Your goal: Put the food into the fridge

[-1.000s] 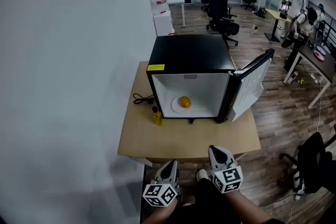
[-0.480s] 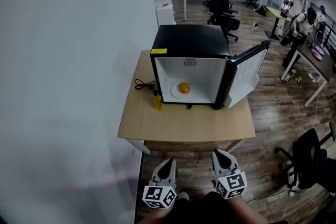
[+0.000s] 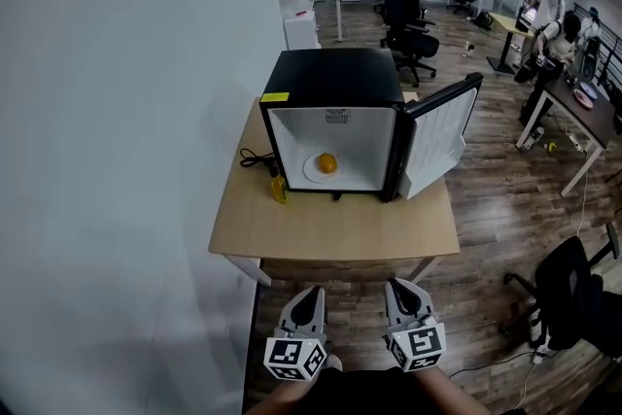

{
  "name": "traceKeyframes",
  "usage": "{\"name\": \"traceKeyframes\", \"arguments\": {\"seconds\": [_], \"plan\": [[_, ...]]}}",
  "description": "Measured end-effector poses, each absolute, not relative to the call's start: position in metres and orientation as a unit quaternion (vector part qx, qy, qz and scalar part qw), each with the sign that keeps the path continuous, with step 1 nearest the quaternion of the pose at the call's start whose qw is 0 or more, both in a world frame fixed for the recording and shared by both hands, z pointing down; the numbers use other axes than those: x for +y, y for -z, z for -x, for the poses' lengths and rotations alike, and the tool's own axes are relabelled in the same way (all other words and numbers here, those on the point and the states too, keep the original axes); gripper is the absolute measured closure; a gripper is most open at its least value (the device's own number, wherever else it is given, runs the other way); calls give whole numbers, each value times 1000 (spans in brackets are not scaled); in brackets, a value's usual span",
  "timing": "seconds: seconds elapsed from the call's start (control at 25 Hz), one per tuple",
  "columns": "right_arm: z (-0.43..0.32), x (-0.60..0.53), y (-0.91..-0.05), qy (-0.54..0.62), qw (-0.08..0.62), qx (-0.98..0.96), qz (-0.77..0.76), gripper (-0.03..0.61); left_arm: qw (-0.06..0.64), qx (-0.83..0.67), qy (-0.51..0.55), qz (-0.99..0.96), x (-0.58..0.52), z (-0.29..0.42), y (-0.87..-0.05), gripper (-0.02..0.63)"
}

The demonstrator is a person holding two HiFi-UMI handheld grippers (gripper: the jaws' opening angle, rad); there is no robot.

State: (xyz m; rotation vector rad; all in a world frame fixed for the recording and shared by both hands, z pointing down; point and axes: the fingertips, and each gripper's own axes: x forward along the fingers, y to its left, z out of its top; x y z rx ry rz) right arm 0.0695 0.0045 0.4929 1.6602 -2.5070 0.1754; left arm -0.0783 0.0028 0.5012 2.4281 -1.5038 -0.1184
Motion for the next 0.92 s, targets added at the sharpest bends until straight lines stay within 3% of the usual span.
{"name": "traceKeyframes", "arguments": {"seconds": [0.92], "plan": [[-71, -8, -495, -55, 68, -814, -574, 518, 136, -527, 32, -838, -16, 80, -506, 598]]}}
